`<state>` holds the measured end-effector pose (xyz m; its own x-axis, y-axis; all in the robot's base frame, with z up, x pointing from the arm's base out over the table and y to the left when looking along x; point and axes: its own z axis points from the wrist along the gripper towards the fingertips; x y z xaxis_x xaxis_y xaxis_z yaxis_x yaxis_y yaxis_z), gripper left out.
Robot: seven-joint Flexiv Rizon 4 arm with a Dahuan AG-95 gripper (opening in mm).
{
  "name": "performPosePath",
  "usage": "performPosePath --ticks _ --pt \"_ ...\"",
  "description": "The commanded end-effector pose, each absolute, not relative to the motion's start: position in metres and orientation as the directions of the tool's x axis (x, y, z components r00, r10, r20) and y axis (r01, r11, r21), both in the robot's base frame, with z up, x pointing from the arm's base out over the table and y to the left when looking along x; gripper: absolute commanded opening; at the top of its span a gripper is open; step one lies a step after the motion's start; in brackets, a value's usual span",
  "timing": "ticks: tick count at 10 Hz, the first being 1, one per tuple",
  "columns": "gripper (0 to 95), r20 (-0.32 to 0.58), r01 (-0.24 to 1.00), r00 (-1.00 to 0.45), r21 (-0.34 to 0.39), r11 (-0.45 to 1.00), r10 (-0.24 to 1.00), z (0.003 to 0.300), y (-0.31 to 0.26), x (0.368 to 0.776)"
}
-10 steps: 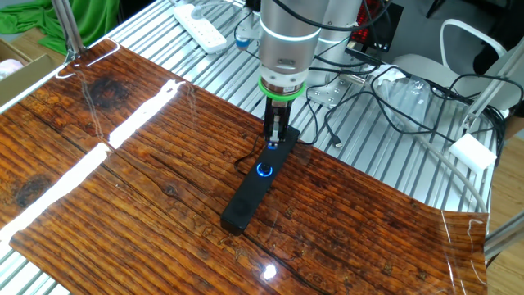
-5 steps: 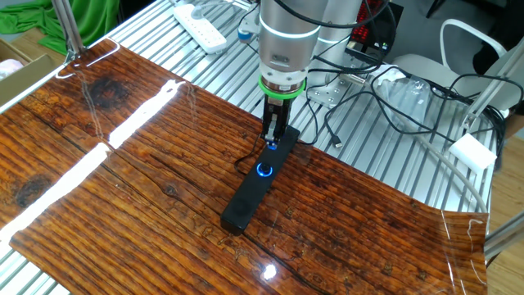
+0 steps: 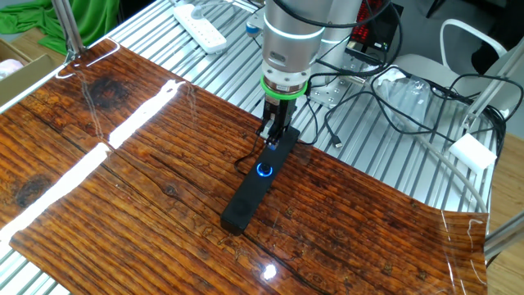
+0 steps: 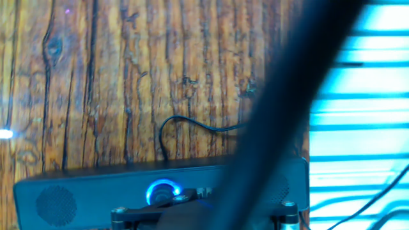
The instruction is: Turn the knob to decrease the volume of the speaker
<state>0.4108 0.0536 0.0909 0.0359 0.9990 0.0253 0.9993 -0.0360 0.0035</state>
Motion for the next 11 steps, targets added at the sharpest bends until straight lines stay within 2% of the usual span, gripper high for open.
performPosePath --ticks 1,11 --pt "0.0 -0.007 0.996 0.089 -0.001 -0.089 0.996 0.0915 0.0555 0.4132" --pt "0.0 -0.063 0.986 0.122 -0.104 -0.128 0.991 0.0921 0.0581 0.4143"
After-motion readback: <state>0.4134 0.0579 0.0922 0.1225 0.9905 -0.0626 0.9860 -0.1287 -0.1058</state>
